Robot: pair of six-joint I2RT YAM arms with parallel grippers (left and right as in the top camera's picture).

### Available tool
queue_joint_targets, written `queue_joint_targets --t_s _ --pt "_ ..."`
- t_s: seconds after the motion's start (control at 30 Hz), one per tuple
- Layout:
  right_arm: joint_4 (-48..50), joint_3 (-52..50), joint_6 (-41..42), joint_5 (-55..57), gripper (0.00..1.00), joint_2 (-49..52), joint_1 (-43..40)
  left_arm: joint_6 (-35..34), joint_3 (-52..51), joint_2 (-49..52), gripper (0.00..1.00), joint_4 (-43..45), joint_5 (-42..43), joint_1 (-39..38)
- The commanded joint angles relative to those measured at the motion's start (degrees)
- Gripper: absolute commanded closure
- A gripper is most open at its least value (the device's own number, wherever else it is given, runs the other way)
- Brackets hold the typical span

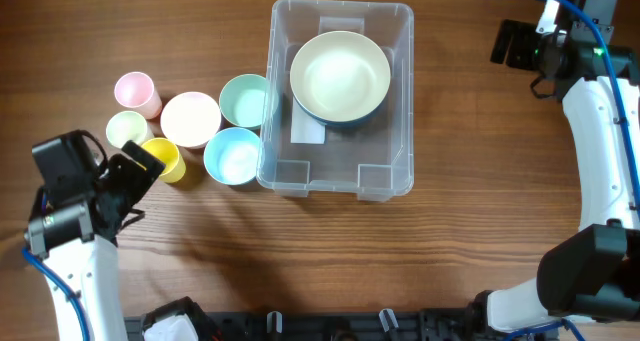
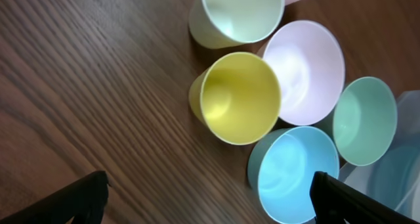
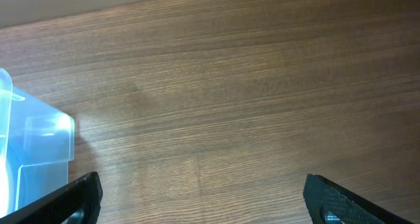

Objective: Pack container
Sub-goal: 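Move the left gripper forward to the yellow cup, then grasp the yellow cup rim with the left gripper and lift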

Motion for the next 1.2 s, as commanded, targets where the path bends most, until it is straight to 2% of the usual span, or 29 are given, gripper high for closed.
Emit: queue_joint_targets --t_s 0.0,0.23,0.8,0.87,0.93,1.0,1.1,1.17 --pt "0.15 0.22 0.79 0.76 0.00 0.63 0.13 2.99 0.13 3.80 0.06 0.50 3.50 1.42" --pt "0.15 0.22 0.79 0.76 0.00 0.63 0.13 2.97 0.13 10.03 0.19 4.28 3.45 1.40" --pt "0.15 0.22 0.76 0.76 0.00 0.63 0.13 2.97 0.13 24.52 0.26 12.85 2.84 1.40" --pt "0.15 0.22 0.81 0.76 0.00 0.63 0.13 2.95 0.13 25.73 0.35 13.57 2.89 1.40" --pt "0.15 0.22 0.79 0.76 0.00 0.63 0.13 2.95 0.13 26.05 0.48 13.81 2.86 1.40" --pt "0.15 0.22 0.76 0.76 0.00 0.63 0.13 2.93 0.13 26.03 0.54 13.81 2.86 1.40" --pt "0.15 0.22 0.76 0.76 0.00 0.63 0.13 2.97 0.13 26.05 0.58 13.79 2.84 1.40" --pt "0.15 0.22 0.76 0.76 0.00 0.63 0.13 2.97 0.13 26.05 0.64 13.79 2.84 1.42"
